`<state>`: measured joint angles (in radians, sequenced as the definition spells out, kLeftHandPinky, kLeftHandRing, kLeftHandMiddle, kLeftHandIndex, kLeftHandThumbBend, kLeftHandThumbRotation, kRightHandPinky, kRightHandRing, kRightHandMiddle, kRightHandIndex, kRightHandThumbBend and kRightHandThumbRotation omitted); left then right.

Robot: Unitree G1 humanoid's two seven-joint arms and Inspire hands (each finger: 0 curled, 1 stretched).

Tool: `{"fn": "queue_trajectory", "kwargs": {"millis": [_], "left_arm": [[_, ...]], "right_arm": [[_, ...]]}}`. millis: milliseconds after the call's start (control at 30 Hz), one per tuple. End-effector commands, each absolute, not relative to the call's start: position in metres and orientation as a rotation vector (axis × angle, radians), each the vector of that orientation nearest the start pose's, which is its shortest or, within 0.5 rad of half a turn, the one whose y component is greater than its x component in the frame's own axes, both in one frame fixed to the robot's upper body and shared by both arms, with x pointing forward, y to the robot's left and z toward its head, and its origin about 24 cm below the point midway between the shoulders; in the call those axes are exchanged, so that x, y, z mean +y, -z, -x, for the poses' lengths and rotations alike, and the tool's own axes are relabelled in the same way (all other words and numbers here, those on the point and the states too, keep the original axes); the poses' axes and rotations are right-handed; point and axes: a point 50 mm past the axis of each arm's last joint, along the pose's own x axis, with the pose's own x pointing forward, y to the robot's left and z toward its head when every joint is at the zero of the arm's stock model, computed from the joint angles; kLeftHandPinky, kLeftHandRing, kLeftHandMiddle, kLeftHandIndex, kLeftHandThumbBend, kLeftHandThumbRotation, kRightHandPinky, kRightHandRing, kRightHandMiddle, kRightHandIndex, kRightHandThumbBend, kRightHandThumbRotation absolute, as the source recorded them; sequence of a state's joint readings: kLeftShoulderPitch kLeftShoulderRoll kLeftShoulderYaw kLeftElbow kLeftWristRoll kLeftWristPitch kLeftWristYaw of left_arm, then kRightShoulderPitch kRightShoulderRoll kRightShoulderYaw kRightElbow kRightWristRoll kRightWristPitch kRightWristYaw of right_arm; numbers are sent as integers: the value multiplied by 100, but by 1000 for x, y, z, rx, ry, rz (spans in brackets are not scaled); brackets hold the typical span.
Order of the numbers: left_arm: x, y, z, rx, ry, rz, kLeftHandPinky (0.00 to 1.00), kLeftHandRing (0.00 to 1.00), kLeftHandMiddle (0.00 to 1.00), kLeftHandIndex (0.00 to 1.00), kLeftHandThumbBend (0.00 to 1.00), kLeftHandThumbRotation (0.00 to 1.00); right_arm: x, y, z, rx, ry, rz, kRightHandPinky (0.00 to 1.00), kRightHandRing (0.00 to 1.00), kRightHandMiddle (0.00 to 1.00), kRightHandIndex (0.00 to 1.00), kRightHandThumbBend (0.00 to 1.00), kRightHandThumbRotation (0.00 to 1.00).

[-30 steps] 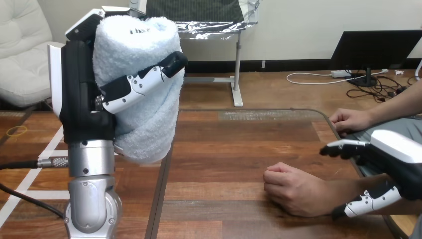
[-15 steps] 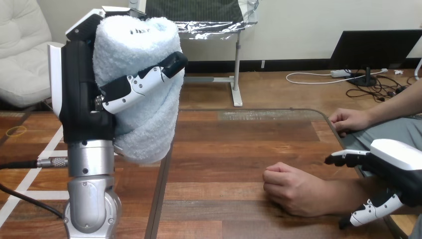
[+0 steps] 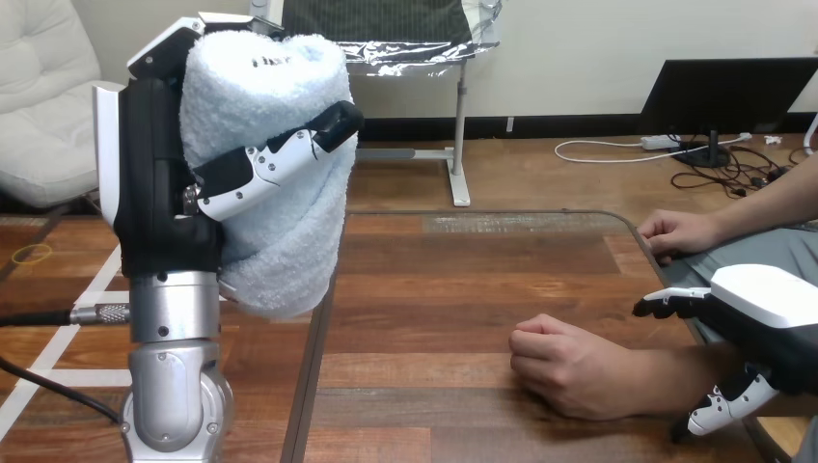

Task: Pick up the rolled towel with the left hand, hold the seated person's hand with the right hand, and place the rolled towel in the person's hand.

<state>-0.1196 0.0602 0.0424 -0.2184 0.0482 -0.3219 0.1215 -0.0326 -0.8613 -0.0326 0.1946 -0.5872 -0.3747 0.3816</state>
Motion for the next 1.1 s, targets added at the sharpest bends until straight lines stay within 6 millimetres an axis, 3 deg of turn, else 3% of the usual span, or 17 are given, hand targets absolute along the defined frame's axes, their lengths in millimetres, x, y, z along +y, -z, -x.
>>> {"fn": "queue_trajectory", "kwargs": {"millis": [0, 1067], "left_arm": [[160, -165, -254, -746, -108, -51, 24, 31, 36, 40, 61, 0], [161, -165, -255, -755, -97, -32, 25, 31, 36, 40, 61, 0]], "right_arm": [[-291, -102, -262, 71, -462, 1509, 79, 82, 83, 84, 100, 20], [-282, -71, -266, 116, -513, 1608, 73, 79, 80, 80, 100, 20]]}}
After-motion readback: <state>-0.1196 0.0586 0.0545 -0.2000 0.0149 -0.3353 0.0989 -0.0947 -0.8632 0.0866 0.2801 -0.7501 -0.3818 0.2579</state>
